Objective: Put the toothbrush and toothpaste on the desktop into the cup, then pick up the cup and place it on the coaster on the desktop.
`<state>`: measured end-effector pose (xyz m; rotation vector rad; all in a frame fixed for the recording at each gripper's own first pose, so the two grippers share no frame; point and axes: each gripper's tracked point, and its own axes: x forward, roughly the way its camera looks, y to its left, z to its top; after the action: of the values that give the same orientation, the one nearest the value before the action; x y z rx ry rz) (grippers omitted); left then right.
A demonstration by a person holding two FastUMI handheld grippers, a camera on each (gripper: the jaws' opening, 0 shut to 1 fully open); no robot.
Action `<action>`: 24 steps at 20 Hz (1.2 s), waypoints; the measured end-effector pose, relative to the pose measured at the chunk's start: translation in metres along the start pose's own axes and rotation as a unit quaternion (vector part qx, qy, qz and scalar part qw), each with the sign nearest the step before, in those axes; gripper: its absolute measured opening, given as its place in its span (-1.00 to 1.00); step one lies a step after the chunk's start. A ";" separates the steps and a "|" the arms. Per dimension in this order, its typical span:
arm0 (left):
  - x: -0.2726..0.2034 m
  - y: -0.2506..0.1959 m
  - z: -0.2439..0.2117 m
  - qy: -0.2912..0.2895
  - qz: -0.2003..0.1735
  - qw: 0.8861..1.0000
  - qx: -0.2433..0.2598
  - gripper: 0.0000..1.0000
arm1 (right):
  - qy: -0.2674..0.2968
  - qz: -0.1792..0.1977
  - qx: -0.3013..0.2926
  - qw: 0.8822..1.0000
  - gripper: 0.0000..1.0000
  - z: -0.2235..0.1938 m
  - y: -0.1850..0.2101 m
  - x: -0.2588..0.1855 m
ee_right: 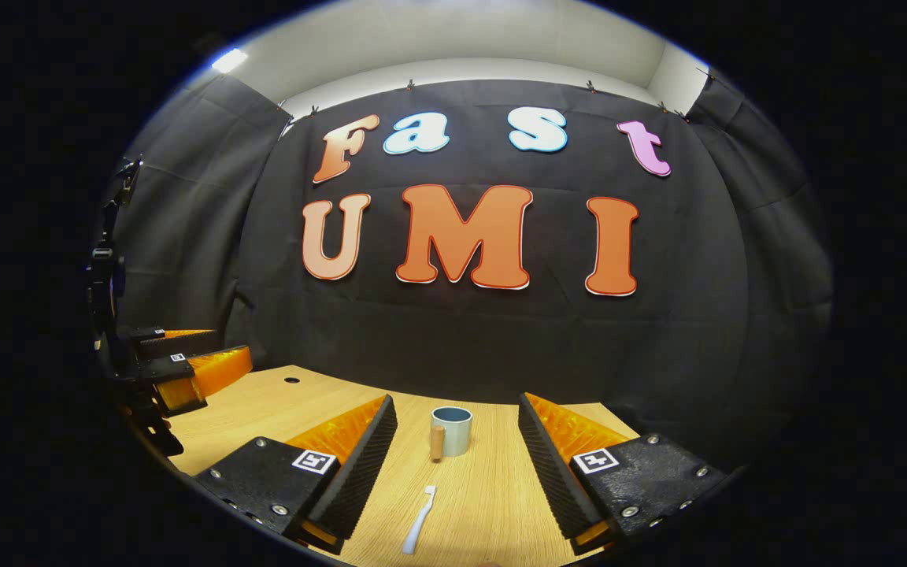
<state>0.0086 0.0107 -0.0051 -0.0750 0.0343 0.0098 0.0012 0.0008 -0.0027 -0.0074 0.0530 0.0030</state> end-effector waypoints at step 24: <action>0.029 0.001 -0.095 0.309 -0.065 0.949 0.011 0.97 | 0.280 0.064 -0.024 0.958 0.88 -0.081 0.014 0.015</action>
<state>0.0340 0.0051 -0.1011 -0.0552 0.6567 -0.1464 0.0121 0.0142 -0.0844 -0.0538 0.6204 0.1330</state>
